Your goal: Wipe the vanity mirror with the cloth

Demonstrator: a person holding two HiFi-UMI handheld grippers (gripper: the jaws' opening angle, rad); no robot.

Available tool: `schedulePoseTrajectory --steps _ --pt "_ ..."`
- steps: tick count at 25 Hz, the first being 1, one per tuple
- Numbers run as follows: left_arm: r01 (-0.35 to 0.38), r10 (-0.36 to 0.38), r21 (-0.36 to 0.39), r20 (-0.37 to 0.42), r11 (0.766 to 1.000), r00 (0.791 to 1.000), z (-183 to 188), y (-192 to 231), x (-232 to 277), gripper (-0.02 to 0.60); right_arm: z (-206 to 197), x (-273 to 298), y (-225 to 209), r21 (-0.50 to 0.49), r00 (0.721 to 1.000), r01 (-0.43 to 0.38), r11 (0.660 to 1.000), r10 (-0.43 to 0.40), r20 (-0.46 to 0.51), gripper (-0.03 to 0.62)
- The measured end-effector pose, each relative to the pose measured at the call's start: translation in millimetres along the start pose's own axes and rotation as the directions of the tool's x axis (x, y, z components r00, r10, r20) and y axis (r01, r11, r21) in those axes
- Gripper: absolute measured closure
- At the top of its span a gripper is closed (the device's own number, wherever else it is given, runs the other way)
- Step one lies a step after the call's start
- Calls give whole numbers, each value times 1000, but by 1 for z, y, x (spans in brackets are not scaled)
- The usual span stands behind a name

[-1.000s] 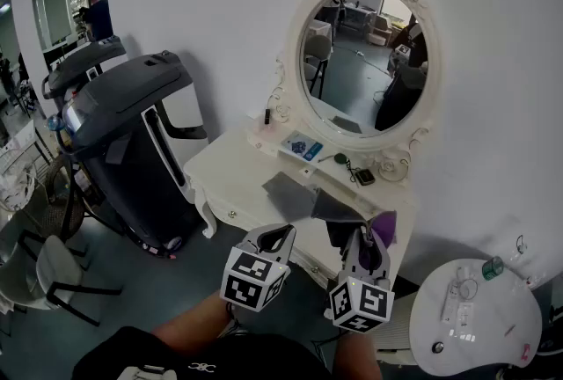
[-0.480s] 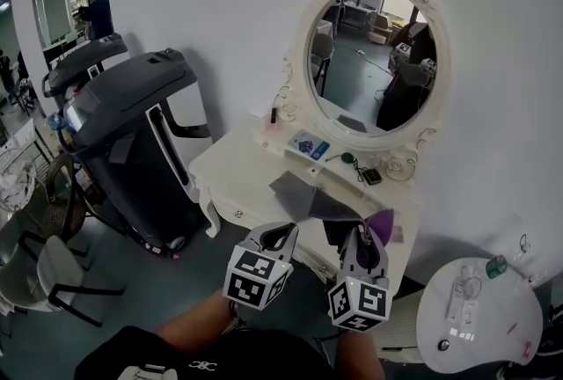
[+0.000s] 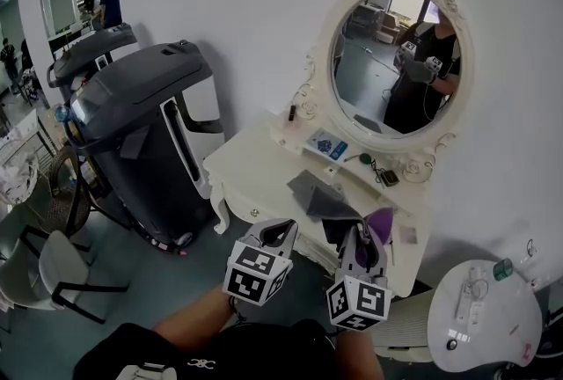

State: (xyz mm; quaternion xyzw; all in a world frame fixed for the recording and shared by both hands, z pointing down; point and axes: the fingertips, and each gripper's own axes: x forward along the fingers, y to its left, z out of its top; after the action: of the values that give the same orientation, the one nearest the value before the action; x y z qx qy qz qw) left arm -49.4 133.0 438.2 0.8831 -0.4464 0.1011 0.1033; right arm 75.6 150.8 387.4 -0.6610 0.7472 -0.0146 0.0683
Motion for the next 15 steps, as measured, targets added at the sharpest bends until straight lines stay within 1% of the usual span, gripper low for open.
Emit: schedulePoseTrajectory --steps 4,9,15 --pt "-2 2 -9 -15 1000 1000 -10 9 -4 577 -7 4 8 -7 1000 1 1000 -1 -10 545" --pt "-4 4 -2 -26 1000 1000 -11 17 4 577 -6 15 7 9 1000 7 1000 -7 2 545" --pt "-9 9 5 -28 1000 1000 -5 22 35 577 -13 44 -13 25 1000 9 1000 -9 6 545"
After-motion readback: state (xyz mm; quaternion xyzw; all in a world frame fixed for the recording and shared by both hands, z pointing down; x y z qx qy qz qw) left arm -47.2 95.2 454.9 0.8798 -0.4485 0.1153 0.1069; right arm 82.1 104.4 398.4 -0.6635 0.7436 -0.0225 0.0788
